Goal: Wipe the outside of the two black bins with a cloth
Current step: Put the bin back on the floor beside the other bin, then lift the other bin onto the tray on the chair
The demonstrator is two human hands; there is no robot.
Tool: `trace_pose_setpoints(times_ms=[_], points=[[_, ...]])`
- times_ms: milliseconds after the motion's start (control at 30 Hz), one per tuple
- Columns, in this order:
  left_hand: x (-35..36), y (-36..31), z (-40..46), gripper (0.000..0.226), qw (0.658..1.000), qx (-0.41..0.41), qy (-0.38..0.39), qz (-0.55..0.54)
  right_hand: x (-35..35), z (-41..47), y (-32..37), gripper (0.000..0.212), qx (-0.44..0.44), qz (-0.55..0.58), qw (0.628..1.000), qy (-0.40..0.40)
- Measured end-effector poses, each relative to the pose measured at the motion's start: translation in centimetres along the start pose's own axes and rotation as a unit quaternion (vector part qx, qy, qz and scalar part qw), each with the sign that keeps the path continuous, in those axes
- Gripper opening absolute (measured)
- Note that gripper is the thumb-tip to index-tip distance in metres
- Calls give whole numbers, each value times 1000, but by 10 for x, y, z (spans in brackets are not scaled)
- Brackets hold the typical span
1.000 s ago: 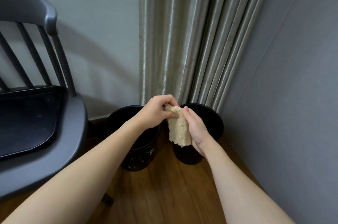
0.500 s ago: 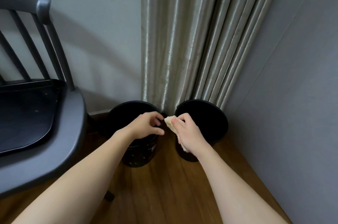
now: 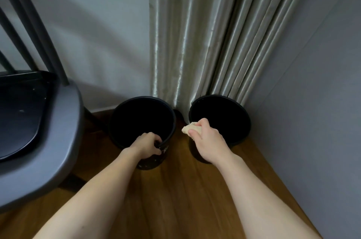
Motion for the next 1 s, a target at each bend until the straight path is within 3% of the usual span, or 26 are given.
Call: trace_pose_setpoints(times_ms=[267,467,633,1000], points=[[-25,-22,-9,30,997,49,-46,48,-15,-5,5,28,-16,-11,999,-42],[-69,-64,-32,17,992,93,-78,24,-35,-29,18,27,-33,9,997,-76],[-137,-118,-70,23,981,140,-136,20,-63,-73,51,29,-76,28,986,-143],[-293,-230,-230,30,937,236,-259,-11,-141,-212,157,37,-181,130,926,-304]])
Point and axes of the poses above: each hand's wrist, its own z-axis towards the middle knuckle, its own x-axis out of the palm, y = z × x, the point moved 10 cm from there along z, towards the middle knuckle, and after that the axes turned 15 degrees about x, right-handed, at the moved point
